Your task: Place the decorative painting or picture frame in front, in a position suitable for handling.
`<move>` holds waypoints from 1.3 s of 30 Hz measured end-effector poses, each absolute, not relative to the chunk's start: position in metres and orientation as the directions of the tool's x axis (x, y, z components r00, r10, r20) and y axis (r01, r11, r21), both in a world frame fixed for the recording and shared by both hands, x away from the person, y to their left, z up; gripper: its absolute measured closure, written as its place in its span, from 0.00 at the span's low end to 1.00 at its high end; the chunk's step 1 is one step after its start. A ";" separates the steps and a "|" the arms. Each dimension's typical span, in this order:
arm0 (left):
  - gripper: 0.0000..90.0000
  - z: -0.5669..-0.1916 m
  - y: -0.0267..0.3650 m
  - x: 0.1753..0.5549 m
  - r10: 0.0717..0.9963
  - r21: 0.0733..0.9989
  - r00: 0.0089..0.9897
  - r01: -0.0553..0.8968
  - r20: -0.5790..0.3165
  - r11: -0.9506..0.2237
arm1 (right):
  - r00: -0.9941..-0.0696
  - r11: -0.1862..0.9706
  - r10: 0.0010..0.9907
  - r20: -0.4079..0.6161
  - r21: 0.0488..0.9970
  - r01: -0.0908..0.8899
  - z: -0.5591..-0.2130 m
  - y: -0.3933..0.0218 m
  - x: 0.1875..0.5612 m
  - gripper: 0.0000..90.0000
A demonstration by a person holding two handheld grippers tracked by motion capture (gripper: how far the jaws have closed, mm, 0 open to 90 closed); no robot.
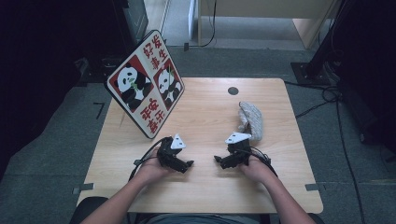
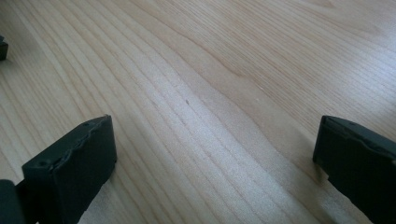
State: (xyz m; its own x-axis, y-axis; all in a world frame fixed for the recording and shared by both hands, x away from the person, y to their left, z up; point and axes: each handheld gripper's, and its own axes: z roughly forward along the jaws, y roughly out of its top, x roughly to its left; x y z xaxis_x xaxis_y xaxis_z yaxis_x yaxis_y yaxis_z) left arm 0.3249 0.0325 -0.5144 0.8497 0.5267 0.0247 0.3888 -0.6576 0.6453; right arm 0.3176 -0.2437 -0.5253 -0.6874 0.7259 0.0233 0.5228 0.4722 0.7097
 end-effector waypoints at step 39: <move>0.17 -0.467 0.071 0.332 0.547 0.706 0.836 0.411 -0.040 -0.577 | -0.685 0.470 0.729 0.023 0.710 0.524 -0.525 -0.243 0.317 0.00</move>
State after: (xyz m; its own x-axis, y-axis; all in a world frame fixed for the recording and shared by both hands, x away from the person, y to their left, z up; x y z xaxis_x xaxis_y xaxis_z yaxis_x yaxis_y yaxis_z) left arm 0.3322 0.0710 -0.4668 0.8362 0.5470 -0.0403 0.4114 -0.5769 0.7057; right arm 0.3166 -0.2432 -0.5254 -0.6846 0.7285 0.0225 0.5239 0.4704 0.7101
